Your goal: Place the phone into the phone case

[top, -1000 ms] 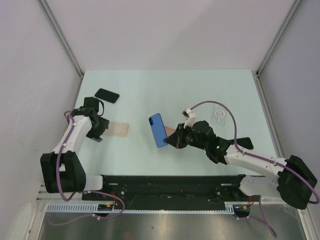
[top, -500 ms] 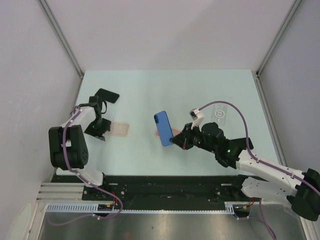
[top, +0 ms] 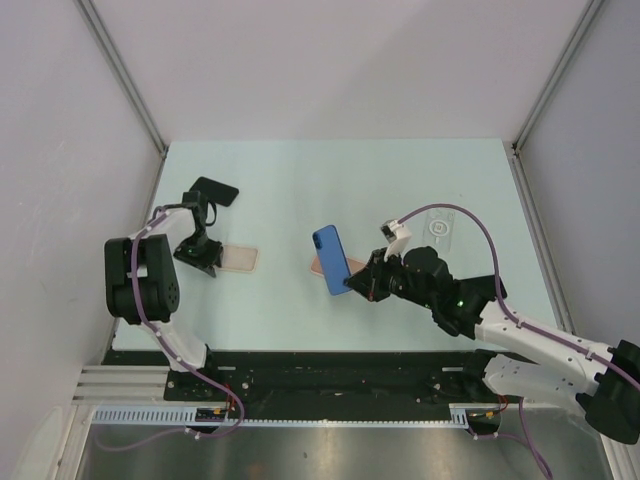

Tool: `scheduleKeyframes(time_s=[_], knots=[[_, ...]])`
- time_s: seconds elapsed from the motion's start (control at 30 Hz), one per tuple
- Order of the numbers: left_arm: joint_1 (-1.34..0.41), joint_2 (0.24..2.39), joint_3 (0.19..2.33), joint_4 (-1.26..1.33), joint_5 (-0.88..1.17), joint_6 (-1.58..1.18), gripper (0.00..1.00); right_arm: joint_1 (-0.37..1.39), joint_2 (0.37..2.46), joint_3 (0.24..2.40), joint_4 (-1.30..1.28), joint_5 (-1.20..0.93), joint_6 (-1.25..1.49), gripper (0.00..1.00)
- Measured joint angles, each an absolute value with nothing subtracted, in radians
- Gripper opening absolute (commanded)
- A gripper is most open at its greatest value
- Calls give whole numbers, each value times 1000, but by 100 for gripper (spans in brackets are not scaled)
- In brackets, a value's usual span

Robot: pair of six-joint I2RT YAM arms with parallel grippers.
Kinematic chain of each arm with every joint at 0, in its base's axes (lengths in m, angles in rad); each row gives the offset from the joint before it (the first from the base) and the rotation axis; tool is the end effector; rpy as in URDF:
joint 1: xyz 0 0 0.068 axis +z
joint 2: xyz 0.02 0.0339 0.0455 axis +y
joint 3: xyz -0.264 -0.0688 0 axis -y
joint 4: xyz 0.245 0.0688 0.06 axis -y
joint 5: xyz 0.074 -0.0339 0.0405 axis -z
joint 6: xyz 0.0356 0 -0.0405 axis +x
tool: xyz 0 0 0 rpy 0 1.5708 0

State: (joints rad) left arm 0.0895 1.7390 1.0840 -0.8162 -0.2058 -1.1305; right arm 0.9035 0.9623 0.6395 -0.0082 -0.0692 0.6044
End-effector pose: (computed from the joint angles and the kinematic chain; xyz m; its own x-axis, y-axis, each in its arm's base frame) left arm 0.3040 0.0346 0.1638 -0.3249 -0.9183 -0.2263 -0.9425 0.3343 -0.0033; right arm 0.1367 0.1775 0.2737 -0.6338 0.1116 -0.7654 -0.5638 0.6108 0.5559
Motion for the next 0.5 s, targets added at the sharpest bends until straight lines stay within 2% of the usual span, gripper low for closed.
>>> scheduleKeyframes(time_s=[0.07, 0.1, 0.33, 0.5], knots=[[89, 1746, 1089, -817, -201, -1112, 22, 904, 952, 640, -15, -62, 601, 0], [89, 1747, 1090, -815, -197, -1100, 1, 905, 949, 640, -19, -59, 601, 0], [66, 1739, 1089, -837, -169, -975, 0, 908, 945, 640, -46, -23, 601, 0], [-67, 1684, 1074, -874, -157, -896, 0, 909, 945, 640, -91, 23, 598, 0]])
